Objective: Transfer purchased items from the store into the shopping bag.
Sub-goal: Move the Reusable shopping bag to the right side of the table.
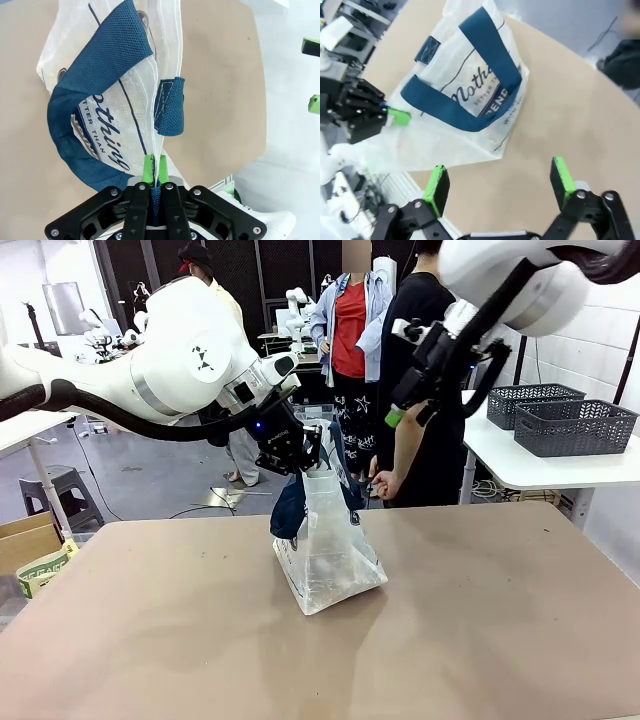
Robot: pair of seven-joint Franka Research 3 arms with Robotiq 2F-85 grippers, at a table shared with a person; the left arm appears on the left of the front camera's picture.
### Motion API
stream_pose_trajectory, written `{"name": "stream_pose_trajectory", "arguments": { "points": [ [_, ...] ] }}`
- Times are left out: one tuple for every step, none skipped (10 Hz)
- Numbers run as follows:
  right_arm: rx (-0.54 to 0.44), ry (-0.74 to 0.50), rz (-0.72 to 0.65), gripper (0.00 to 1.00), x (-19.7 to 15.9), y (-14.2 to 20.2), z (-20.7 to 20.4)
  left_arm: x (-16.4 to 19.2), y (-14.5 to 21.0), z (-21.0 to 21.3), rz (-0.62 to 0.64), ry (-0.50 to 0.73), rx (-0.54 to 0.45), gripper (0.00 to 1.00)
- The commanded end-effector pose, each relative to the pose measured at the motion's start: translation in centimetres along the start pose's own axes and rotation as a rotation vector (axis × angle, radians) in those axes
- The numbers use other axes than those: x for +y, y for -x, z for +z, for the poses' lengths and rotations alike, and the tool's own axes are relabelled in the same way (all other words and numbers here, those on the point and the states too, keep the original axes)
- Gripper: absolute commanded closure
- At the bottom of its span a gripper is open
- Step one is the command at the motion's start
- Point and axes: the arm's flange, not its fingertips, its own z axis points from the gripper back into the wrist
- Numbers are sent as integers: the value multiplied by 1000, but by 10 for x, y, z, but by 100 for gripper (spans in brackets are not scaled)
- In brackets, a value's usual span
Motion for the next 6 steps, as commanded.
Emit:
{"name": "stream_pose_trajectory", "arguments": {
  "points": [
    [-82, -62, 18, 0, -6, 28, -5, 0, 0, 2, 12, 12, 0, 100],
    [-82, -52, 18, 0, -8, 30, -6, 0, 0, 2, 12, 12, 0, 100],
    [-68, -29, -19, 0, -7, 26, -11, 0, 0, 2, 12, 12, 0, 100],
    [-56, -33, 4, 0, -12, 20, 2, 0, 0, 2, 12, 12, 0, 100],
    [-56, -33, 4, 0, -12, 20, 2, 0, 0, 2, 12, 12, 0, 100],
    [-56, -33, 4, 0, -12, 20, 2, 0, 0, 2, 12, 12, 0, 100]
  ]
}}
